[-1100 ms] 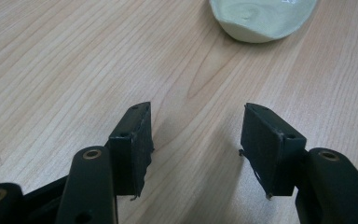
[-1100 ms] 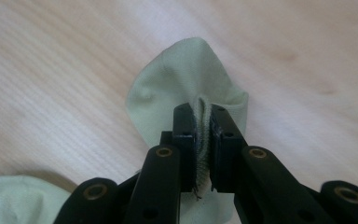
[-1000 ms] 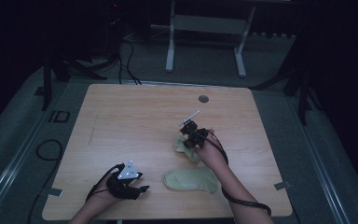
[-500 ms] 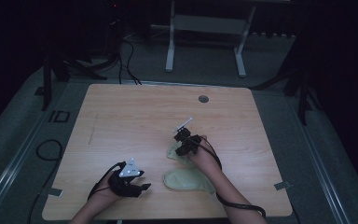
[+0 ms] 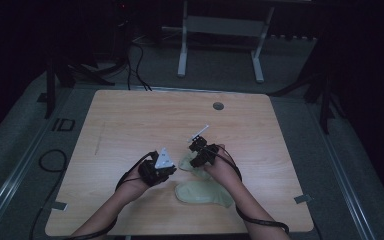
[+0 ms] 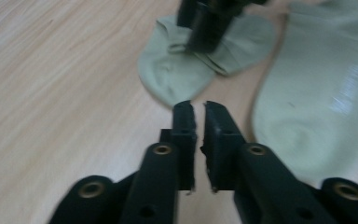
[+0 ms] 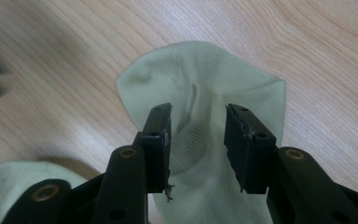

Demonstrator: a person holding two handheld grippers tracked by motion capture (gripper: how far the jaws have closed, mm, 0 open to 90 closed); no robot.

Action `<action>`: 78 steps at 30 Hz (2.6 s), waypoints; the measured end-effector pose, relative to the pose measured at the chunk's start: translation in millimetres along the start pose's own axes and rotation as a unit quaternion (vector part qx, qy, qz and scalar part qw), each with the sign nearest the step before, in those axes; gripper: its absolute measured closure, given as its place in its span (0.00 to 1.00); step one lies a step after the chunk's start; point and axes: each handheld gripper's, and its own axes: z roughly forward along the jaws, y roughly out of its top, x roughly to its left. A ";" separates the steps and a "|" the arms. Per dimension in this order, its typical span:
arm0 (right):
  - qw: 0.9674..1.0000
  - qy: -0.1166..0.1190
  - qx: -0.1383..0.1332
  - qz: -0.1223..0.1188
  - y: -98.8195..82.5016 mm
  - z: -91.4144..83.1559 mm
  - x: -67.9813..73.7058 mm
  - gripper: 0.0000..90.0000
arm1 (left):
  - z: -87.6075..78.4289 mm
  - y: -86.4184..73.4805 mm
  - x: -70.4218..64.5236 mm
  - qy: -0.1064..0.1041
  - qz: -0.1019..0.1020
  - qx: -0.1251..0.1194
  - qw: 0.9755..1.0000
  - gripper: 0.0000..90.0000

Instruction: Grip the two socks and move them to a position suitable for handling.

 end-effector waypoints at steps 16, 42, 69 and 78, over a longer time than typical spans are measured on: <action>1.000 0.011 0.020 0.008 -2.5 12.6 -5.3 0.89 | 62.3 14.5 14.4 -0.034 0.016 0.035 0.999 0.99; 0.996 -0.006 -0.008 0.084 -31.0 -34.4 -78.9 0.90 | 62.4 17.7 15.9 -0.039 0.037 0.050 0.997 0.99; 0.995 -0.015 0.009 0.094 -62.0 -9.8 -86.0 0.99 | 63.7 20.9 18.8 -0.040 0.042 0.060 0.997 0.99; 0.995 -0.025 0.011 0.098 -62.7 -10.3 -87.2 0.99 | 70.4 28.1 26.8 -0.033 0.042 0.069 0.996 0.99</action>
